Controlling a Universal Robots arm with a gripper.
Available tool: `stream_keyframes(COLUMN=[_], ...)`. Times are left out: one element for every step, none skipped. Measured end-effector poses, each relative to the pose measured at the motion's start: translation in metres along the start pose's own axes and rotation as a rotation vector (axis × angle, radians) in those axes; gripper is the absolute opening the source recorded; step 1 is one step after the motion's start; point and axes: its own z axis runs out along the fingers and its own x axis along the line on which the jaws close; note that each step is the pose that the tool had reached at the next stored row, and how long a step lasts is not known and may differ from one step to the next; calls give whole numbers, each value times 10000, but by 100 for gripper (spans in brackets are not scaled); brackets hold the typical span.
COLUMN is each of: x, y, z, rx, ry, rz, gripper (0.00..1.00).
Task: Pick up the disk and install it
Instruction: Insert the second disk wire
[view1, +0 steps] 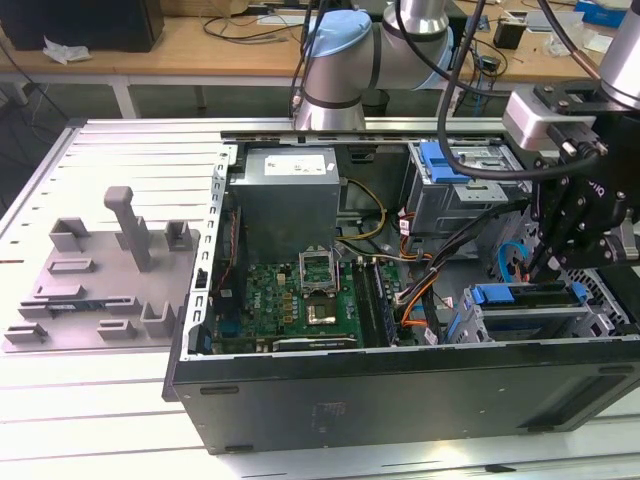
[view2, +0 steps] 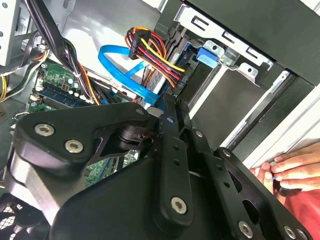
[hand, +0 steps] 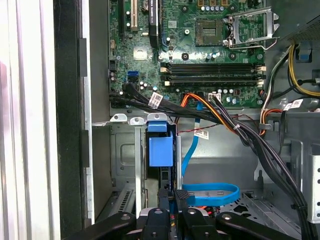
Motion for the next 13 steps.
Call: stream_keyframes(x=[3,5,7,9,10,11,11,11,11,11,11,10,10], y=[0,0,0,0,0,0,0,0,0,0,0,0,0], z=[1,1,2,4,5,6,7,11,13,16,19,23,25], rx=[0,0,0,0,0,0,0,1,0,1,0,0,0], ry=[0,1,1,1,0,2,4,2,2,2,2,1,1], rz=[0,0,0,0,0,0,0,-1,0,0,0,-1,-1], gripper=[16,16,16,16,16,16,16,16,16,16,16,16,16])
